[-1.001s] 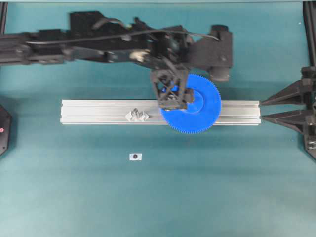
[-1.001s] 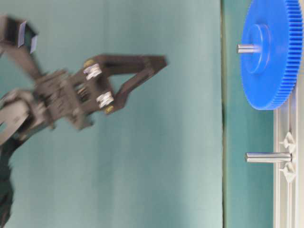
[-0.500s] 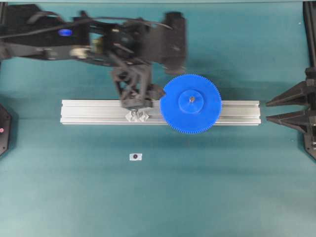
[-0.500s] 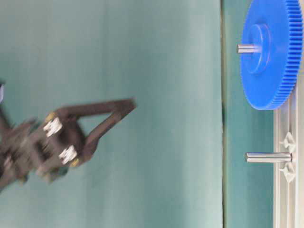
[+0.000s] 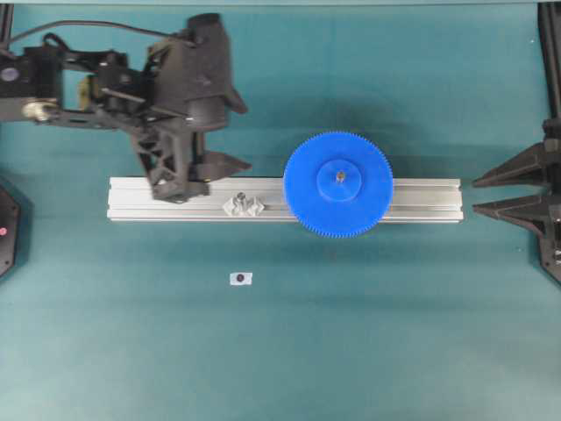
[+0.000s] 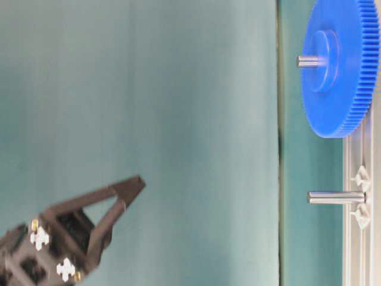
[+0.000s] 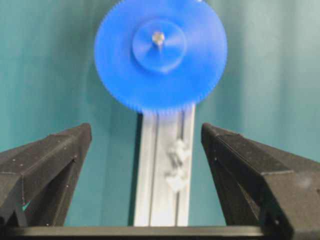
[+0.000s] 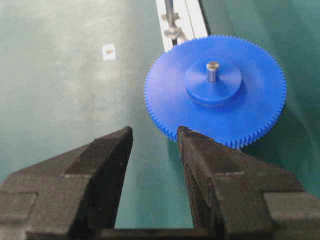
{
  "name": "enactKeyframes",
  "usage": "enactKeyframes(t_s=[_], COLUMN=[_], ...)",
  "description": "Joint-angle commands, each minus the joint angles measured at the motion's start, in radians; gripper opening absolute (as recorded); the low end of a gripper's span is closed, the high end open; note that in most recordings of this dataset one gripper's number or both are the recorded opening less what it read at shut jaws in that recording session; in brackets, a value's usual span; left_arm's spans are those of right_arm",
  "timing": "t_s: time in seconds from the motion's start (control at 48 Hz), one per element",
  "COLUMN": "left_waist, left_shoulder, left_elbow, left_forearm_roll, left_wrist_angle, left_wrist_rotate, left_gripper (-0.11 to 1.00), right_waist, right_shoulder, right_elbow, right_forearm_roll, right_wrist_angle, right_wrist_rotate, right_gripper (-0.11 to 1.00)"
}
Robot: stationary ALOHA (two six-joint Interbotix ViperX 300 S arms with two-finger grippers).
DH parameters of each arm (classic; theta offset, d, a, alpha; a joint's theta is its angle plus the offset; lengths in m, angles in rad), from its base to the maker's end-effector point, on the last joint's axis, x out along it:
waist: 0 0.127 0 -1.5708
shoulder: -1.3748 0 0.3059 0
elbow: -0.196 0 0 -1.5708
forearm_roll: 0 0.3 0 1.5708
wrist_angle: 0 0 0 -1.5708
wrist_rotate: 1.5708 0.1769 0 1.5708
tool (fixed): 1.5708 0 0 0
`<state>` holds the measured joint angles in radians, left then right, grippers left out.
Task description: Insert the large gear onto the shaft.
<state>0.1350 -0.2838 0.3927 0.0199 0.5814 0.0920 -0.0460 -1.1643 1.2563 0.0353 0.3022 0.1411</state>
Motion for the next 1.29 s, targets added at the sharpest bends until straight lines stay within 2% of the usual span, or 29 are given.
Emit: enactKeyframes(t_s=[0.0,0.146,0.354,0.5,0.646,1.272], left_waist=[-0.005,-0.012,-0.031,-0.044,-0.061,-0.064], left_shoulder=[-0.051,-0.104,-0.176,-0.209,-0.225,-0.356], left_elbow=[0.018,0.094,0.195,0.253,0.290,0.440], left_forearm_roll=[0.002,0.002,0.002,0.002,0.002,0.002], left_wrist_angle=[-0.015,-0.066,-0.199,-0.233,-0.250,-0.413], left_wrist_rotate=[0.006,0.009,0.009,0.009,0.009,0.002], left_gripper=[0.91,0.91,0.91,0.91,0.91,0.91], right_waist=[-0.003,-0.006,-0.009,-0.009,-0.009,-0.011], right_shoulder=[0.006,0.002,-0.017,-0.023,-0.021,-0.021], right_elbow=[-0.012,-0.011,0.005,0.018,0.031,0.032], right_forearm_roll=[-0.002,-0.003,-0.003,-0.003,-0.003,-0.008], right_wrist_angle=[-0.002,-0.003,-0.002,-0.002,-0.003,-0.011], right_wrist_rotate=[0.008,0.008,0.009,0.023,0.041,0.041], right_gripper=[0.49,0.49,0.49,0.49,0.49,0.49])
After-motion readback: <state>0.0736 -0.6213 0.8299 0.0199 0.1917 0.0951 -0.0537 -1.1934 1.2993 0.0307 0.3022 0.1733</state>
